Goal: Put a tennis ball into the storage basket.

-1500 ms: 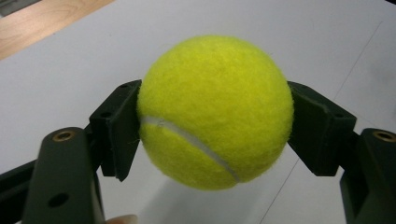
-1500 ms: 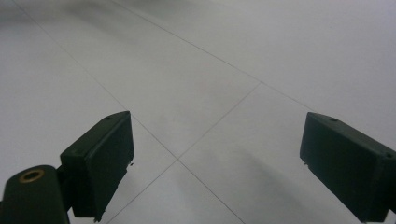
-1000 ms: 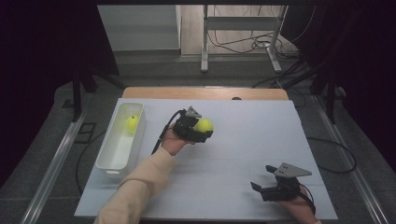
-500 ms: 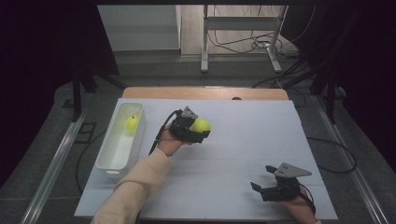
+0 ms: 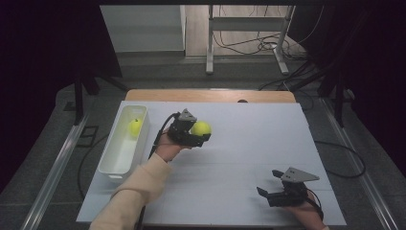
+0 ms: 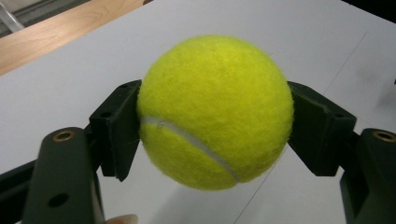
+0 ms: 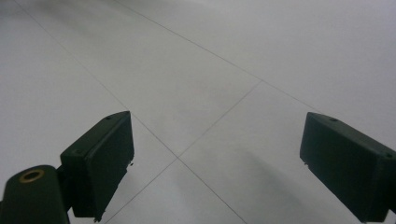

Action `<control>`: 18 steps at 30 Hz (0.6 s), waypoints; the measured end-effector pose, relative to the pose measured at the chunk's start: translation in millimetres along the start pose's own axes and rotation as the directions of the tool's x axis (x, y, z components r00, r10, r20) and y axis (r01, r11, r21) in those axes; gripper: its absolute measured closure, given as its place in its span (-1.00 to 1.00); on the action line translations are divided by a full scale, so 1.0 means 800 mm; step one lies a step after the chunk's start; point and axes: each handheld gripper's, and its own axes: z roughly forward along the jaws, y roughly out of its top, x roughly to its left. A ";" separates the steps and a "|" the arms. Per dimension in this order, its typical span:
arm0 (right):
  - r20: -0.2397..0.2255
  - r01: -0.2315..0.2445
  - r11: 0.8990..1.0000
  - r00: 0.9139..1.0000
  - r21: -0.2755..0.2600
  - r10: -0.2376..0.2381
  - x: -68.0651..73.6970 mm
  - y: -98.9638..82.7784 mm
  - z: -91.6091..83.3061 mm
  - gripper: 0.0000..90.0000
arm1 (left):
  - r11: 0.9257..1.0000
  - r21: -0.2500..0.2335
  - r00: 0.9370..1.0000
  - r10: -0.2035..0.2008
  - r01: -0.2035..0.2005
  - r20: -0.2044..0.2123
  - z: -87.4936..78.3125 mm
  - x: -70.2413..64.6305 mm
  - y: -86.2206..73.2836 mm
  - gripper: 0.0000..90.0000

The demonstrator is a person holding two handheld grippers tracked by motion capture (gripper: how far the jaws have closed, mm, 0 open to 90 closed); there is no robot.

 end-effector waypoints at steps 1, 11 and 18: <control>0.001 0.000 1.000 1.000 0.001 0.000 0.000 0.000 0.000 -0.77 | 1.000 0.000 1.000 0.002 -0.002 -0.004 -0.002 0.000 0.000 -0.41; 0.010 0.001 1.000 1.000 0.012 -0.001 0.000 0.000 0.001 -0.77 | 1.000 -0.019 1.000 0.005 -0.005 -0.017 -0.018 0.001 -0.007 -0.41; 0.011 -0.002 1.000 1.000 0.015 0.002 0.000 -0.001 0.002 -0.77 | 0.999 -0.030 1.000 -0.012 0.011 -0.026 -0.029 0.009 -0.011 -0.41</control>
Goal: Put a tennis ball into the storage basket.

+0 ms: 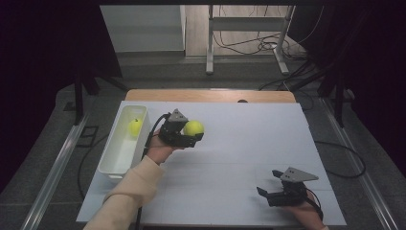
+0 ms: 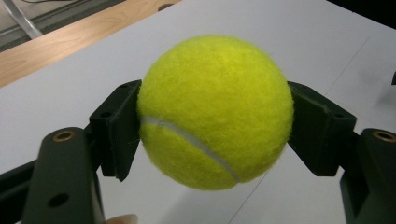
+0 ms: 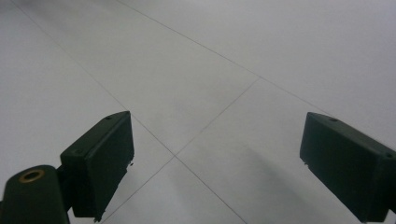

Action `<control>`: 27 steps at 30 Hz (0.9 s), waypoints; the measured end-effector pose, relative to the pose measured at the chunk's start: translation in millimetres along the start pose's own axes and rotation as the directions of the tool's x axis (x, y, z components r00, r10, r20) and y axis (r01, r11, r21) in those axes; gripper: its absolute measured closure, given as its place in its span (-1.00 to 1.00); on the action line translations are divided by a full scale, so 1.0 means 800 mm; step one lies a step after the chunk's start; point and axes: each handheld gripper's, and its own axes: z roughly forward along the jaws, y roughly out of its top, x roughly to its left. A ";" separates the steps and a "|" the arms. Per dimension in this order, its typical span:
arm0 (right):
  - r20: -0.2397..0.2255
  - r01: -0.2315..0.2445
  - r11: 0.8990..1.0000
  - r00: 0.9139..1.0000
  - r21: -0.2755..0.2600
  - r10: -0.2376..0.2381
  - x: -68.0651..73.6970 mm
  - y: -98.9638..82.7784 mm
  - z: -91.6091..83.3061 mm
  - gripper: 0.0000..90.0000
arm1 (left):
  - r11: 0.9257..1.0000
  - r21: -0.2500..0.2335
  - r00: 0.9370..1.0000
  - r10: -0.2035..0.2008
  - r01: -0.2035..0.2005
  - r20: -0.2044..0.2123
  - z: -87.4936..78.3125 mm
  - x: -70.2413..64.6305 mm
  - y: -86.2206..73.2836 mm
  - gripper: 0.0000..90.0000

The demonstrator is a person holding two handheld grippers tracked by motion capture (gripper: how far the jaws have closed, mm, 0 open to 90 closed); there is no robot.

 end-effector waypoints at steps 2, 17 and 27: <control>0.006 0.002 1.000 1.000 0.003 -0.002 0.000 0.000 0.000 -0.77 | 1.000 -0.003 1.000 -0.010 0.010 -0.001 -0.002 0.002 -0.001 -0.41; 0.007 0.000 1.000 1.000 0.003 -0.001 0.000 0.000 0.000 -0.77 | 1.000 -0.007 1.000 -0.015 0.015 -0.009 -0.016 0.005 -0.006 -0.41; 0.003 -0.002 1.000 1.000 -0.001 0.002 0.000 0.000 0.000 -0.77 | 1.000 -0.012 0.999 -0.026 0.025 -0.020 -0.027 0.009 -0.011 -0.41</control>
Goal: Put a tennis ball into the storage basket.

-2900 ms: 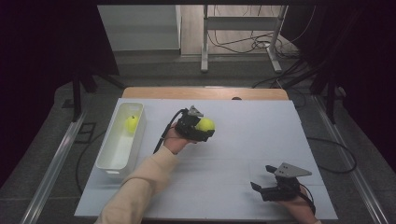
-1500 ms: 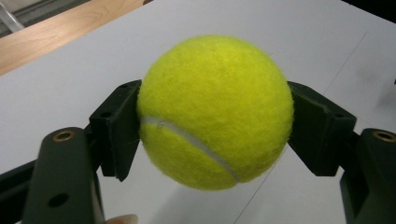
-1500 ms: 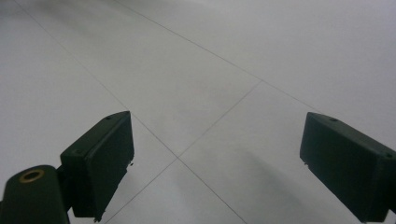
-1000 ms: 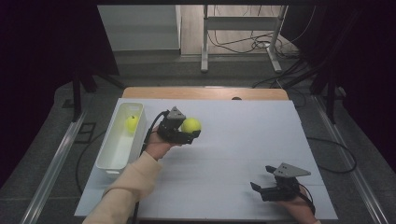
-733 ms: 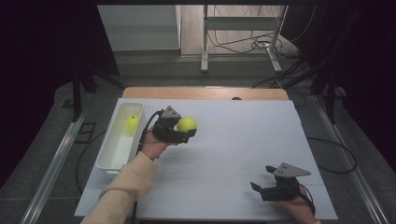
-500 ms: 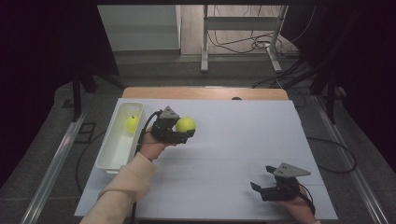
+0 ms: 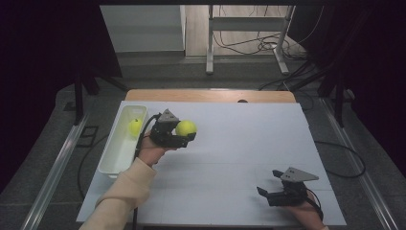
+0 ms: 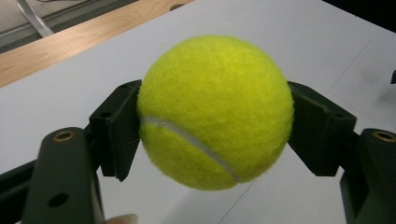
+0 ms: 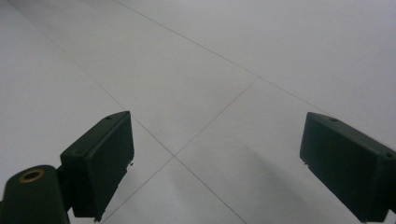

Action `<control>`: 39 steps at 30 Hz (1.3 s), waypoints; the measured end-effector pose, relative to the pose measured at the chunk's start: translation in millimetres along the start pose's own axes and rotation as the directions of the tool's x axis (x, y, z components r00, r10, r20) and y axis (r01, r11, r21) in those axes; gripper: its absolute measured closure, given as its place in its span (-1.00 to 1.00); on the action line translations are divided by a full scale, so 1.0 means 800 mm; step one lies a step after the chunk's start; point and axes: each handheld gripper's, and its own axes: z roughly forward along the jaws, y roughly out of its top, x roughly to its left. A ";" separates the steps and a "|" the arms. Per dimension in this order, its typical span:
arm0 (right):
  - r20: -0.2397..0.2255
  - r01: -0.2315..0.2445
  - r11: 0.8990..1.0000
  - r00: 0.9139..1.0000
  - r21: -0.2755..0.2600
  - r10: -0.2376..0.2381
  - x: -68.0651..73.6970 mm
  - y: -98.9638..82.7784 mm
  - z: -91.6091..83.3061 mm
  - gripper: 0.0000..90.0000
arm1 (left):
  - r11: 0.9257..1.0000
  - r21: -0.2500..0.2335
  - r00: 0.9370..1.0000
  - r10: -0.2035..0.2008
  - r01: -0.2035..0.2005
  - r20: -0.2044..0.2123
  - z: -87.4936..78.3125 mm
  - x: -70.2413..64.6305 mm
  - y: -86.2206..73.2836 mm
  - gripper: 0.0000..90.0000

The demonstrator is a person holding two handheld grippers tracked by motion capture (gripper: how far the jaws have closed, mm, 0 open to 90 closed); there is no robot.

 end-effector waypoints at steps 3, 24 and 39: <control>-0.002 0.000 1.000 1.000 0.000 0.000 0.000 0.000 0.000 -0.77 | 1.000 -0.003 1.000 -0.004 0.004 -0.002 -0.003 0.002 -0.001 -0.41; 0.002 0.001 1.000 1.000 0.001 -0.001 0.001 0.000 0.000 -0.77 | 0.999 -0.020 0.999 -0.033 0.033 -0.018 -0.028 0.016 -0.010 -0.41; 0.007 0.003 1.000 1.000 0.005 -0.003 0.001 0.000 0.000 -0.77 | 0.997 -0.035 0.997 -0.063 0.062 -0.040 -0.042 0.027 -0.018 -0.41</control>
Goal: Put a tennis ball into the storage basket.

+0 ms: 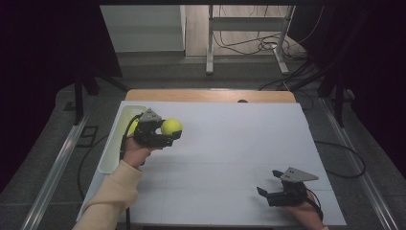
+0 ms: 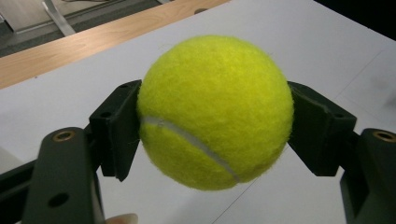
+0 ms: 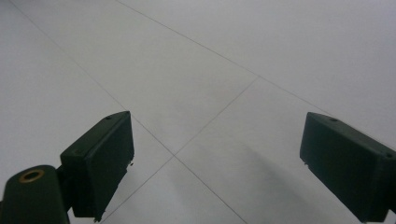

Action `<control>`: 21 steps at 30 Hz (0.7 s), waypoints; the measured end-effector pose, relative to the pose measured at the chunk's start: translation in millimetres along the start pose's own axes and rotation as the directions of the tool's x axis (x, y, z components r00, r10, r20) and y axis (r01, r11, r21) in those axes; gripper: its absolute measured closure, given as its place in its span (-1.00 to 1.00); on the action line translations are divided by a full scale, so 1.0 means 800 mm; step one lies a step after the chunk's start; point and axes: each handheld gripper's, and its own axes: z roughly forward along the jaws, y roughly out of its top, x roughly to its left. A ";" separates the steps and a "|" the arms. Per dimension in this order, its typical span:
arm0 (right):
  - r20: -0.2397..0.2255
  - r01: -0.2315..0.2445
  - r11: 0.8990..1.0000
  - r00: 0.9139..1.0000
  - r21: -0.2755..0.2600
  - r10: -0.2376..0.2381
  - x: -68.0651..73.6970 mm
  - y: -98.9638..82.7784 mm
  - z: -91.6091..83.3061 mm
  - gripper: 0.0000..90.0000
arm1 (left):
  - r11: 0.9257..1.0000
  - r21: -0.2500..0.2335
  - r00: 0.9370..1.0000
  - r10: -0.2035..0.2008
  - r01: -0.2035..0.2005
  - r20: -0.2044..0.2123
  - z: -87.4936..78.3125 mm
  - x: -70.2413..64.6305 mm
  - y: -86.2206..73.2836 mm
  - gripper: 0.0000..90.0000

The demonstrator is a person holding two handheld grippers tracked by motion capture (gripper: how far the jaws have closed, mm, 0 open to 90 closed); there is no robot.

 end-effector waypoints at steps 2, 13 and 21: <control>-0.007 -0.003 1.000 1.000 -0.005 0.003 0.000 0.000 0.001 -0.77 | 1.000 -0.002 1.000 0.000 0.000 -0.003 -0.002 0.002 -0.001 -0.41; -0.005 -0.003 1.000 1.000 -0.001 0.003 0.000 0.000 0.000 -0.77 | 1.000 -0.006 1.000 -0.014 0.014 -0.021 -0.013 0.012 -0.007 -0.41; -0.009 -0.002 1.000 1.000 -0.005 0.002 0.000 0.000 0.001 -0.77 | 0.999 -0.023 0.999 -0.031 0.030 -0.043 -0.025 0.021 -0.011 -0.41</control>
